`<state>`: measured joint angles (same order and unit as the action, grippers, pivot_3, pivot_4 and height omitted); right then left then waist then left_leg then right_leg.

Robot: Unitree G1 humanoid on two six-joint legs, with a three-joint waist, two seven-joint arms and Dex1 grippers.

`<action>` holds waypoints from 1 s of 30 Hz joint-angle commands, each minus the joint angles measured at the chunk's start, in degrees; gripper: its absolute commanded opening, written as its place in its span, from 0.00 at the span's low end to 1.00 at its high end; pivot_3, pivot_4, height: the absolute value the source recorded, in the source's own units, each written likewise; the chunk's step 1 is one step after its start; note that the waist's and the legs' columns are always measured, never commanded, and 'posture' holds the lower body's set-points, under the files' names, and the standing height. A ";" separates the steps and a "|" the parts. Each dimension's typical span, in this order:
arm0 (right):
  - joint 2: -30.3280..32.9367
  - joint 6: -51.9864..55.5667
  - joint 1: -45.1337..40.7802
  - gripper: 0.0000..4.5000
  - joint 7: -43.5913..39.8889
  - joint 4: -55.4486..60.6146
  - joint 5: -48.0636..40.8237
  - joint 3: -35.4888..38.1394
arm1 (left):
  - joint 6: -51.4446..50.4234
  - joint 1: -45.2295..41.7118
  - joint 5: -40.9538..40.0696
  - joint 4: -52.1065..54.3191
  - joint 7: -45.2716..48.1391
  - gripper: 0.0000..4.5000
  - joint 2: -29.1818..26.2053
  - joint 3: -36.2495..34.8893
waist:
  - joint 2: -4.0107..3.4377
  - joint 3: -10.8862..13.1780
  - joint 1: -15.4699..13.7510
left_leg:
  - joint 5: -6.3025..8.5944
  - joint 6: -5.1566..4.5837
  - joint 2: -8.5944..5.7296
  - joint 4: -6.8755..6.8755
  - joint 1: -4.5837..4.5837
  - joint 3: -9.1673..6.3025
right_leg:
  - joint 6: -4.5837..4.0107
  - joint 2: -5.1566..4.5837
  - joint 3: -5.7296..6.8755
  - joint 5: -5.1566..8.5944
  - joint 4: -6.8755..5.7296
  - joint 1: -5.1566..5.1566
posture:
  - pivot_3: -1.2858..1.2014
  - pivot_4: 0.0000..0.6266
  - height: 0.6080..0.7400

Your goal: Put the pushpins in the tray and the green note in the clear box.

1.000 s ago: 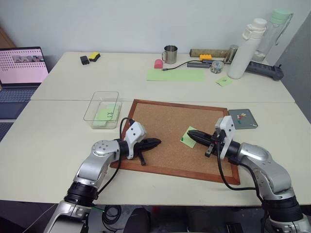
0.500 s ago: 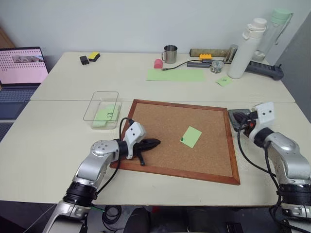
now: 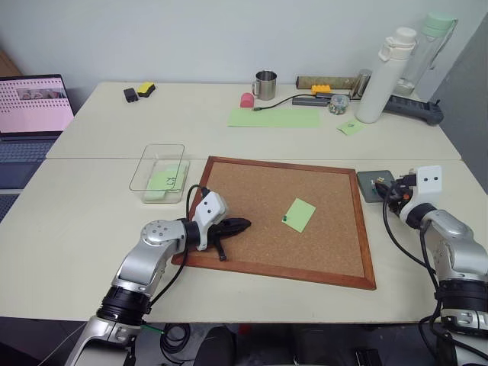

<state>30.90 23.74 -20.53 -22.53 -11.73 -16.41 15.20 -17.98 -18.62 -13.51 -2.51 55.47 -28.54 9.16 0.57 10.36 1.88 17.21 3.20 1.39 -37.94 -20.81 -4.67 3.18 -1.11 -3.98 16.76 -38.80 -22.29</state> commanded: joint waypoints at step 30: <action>-8.19 3.48 5.55 0.57 -13.34 20.75 0.73 -26.71 | -2.68 2.91 0.16 1.86 -0.65 0.00 -1.16 0.48 | 0.00 0.00 0.05 | 0.00 0.00 0.03 0.01 0.01 -0.09 | 0.00 0.03 0.08 0.00 0.02 0.00 | 0.52 0.24 1.00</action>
<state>23.40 28.15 -14.54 -36.04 9.69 -16.40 -11.54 -19.46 -17.34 -13.82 -0.52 54.52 -28.84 8.73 0.57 10.36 1.93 17.21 3.20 1.43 -37.93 -20.80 -4.76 3.18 -1.07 -3.90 16.76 -38.77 -22.30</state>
